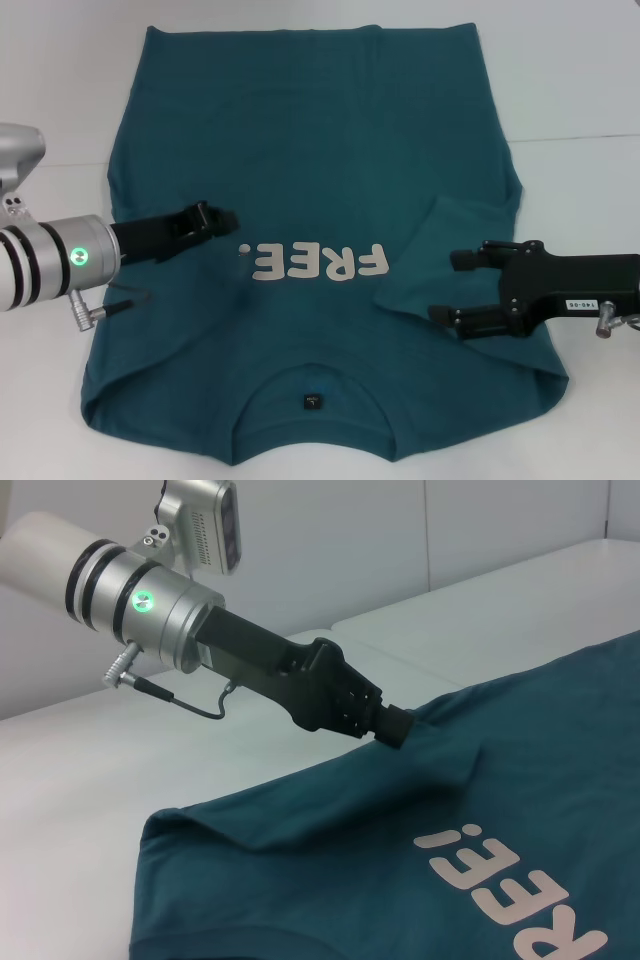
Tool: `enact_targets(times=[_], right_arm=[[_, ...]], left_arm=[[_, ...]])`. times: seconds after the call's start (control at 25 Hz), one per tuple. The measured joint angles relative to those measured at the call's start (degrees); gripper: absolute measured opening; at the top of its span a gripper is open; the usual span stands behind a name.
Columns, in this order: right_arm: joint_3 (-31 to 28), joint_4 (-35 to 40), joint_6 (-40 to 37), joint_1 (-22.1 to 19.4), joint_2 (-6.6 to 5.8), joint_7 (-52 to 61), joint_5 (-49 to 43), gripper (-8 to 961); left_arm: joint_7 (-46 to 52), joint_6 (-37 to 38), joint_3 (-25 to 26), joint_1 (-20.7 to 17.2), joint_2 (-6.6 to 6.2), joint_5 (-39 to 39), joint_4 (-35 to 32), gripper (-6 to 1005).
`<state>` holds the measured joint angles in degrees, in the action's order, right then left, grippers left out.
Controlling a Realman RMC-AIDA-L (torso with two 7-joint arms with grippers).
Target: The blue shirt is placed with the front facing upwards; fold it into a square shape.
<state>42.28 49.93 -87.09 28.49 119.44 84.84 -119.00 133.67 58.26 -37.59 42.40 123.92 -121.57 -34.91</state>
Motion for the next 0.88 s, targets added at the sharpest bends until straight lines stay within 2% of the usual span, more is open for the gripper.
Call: enact_targets(times=[0.16,0.36,0.48,0.68,0.88], right_arm=[[0.0,0.0,-0.1,0.0,0.0,0.0,0.0,916],[0.0,0.0,0.4,0.0,0.0,0.7,-0.1,911],[-0.1,0.0,1.8,0.4,-0.07,2.8,-0.4,908],[-0.1,1.6,5.5,1.0,-0.3,8.6,-0.9,903],[-0.2,2.0,6.9,3.2,-1.64,18.6,-2.6,898]], left_arm=[[-0.1,0.1,0.2,0.0,0.0,1.9,0.1,36],[-1.3,1.0,0.4,-0.2,-0.28,4.7,-0.3,160],[-1.7,2.6,0.7,0.0,-1.15,4.9,-0.9,376],[-4.0,5.9,0.8,-0.5,-2.83,5.0,-2.4,580],[-11.0,10.5,3.8,-1.4,-4.13,5.0,-3.1,688]])
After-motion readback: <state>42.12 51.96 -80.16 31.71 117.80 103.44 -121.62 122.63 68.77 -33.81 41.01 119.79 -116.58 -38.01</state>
